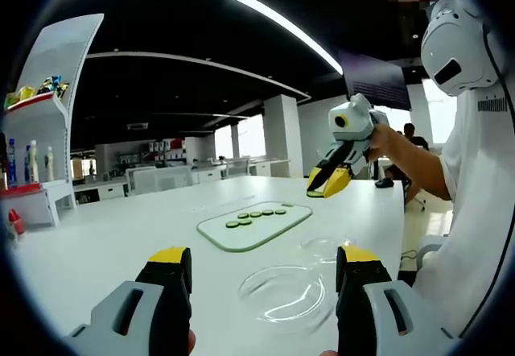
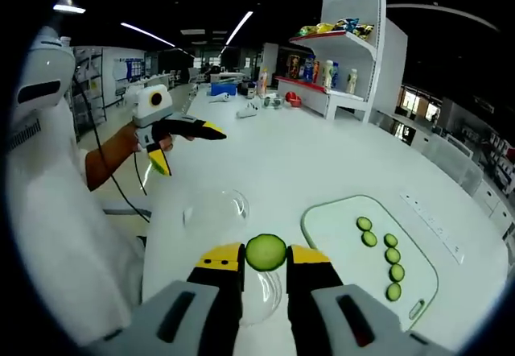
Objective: Open the petri dish lid, add cucumber slices into the petri dish, and close the lid
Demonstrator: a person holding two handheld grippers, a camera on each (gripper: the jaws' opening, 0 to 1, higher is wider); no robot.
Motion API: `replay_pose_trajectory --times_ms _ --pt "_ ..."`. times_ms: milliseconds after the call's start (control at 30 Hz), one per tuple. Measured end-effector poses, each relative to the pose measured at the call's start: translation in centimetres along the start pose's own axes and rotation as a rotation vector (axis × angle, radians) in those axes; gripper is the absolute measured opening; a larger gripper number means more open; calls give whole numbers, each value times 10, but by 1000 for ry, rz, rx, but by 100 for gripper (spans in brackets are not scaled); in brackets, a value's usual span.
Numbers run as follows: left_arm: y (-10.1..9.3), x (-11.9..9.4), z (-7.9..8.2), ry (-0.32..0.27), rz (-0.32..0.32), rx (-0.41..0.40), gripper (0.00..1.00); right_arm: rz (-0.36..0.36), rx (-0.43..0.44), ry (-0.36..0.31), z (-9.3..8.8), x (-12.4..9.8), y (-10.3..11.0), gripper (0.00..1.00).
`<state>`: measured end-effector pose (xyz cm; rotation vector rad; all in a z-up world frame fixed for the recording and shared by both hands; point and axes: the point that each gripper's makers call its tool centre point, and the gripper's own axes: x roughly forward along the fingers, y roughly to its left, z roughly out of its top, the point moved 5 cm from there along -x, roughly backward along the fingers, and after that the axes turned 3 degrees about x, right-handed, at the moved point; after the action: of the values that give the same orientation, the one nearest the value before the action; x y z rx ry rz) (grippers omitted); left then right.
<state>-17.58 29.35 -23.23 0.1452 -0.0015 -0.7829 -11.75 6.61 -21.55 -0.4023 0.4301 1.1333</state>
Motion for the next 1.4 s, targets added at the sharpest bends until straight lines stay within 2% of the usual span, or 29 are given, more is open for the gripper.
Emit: replay_pose_trajectory --times_ms 467,767,1400 --pt "-1 0 -2 0 -5 -2 73 42 -22 75 -20 13 13 20" --pt "-2 0 -3 2 -4 -3 73 67 -11 131 -42 24 16 20" --pt "-5 0 -5 5 -13 -9 73 73 25 168 -59 32 18 20"
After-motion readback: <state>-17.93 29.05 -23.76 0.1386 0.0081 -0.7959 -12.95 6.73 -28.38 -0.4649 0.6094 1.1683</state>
